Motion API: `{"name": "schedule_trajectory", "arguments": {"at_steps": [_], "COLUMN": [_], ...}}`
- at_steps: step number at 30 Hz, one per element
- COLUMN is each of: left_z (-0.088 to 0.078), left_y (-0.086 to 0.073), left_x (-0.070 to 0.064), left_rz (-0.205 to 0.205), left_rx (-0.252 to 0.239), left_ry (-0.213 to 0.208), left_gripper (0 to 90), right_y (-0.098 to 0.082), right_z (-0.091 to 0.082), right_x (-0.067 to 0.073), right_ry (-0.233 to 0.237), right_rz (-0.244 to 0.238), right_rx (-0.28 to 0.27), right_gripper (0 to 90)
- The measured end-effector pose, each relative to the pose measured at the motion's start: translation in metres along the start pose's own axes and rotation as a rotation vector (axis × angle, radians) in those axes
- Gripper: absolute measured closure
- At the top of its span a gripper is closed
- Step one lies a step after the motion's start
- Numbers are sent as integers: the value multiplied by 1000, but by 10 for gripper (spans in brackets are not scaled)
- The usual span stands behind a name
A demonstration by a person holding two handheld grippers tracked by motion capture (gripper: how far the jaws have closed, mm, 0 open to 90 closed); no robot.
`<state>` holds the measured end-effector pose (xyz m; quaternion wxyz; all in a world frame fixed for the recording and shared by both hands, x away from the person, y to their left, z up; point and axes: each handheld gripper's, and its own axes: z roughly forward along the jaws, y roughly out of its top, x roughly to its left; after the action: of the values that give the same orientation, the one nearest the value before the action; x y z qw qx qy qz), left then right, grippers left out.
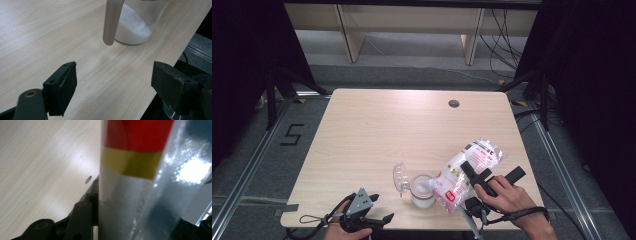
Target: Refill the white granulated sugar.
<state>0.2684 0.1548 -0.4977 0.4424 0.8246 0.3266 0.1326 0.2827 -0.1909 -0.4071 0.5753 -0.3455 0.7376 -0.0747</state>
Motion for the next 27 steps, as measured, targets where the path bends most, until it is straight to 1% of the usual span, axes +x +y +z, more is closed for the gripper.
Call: {"name": "schedule_trajectory", "arguments": {"at_steps": [2,4,5,6,7,8,9,11,12,13,14,15,16,17,18,19,20,21,22,23,25,26,27], "left_z": [0,0,0,0,0,0,0,0,0,0,0,0,0,0,0,0,0,0,0,0,0,0,0], "left_y": [0,0,0,0,0,0,0,-1,-1,0,0,0,0,0,-1,0,0,0,0,0,0,0,0], "left_x": [-1,-1,0,-1,-1,-1,-1,-1,-1,-1,-1,-1,-1,-1,-1,0,-1,-1,-1,-1,-1,-1,-1], "left_rz": [-22,-22,1,-23,-21,-22,-21,-22,-22,-21,-22,-21,-22,-20,-24,2,-15,-22,-27,-21,-22,-20,-24], "left_rx": [9,0,0,2,10,2,2,3,1,2,2,2,6,7,2,1,1,8,-1,2,2,7,2], "left_ry": [5,1,0,1,5,1,1,4,2,2,1,1,2,5,4,0,-1,3,1,2,1,2,1], "left_gripper": [203,203,203,203,203,203,203,203,203,203,203,203,203,203,203,203,203,203,203,203,203,203,203], "right_y": [0,1,1,2,1,1,1,0,0,0,0,-1,-2,-2,-1,-1,-2,-1,-2,-2,-2,-2,-3], "right_z": [0,-1,-1,-1,-1,-1,-1,-1,-1,0,0,1,1,1,1,0,0,0,0,0,1,1,1], "right_x": [-1,-1,-1,-1,-1,-2,-1,-1,-2,-1,-1,-2,-3,-3,-1,-1,-2,-1,-1,-1,0,-1,-1], "right_ry": [5,3,3,2,5,3,4,3,20,3,5,2,-1,1,6,24,22,22,21,22,23,25,26], "right_rz": [-1,-5,-9,-9,-5,-1,2,8,5,14,13,-28,-47,-46,-6,9,0,24,20,22,23,5,6], "right_rx": [-2,5,8,10,5,1,-7,-7,-3,-10,-10,-18,-21,-22,-15,-4,-15,-10,-12,-11,-10,-17,-19], "right_gripper": [667,667,667,667,668,668,668,669,669,670,670,671,671,671,672,673,673,673,674,674,675,676,676]}}
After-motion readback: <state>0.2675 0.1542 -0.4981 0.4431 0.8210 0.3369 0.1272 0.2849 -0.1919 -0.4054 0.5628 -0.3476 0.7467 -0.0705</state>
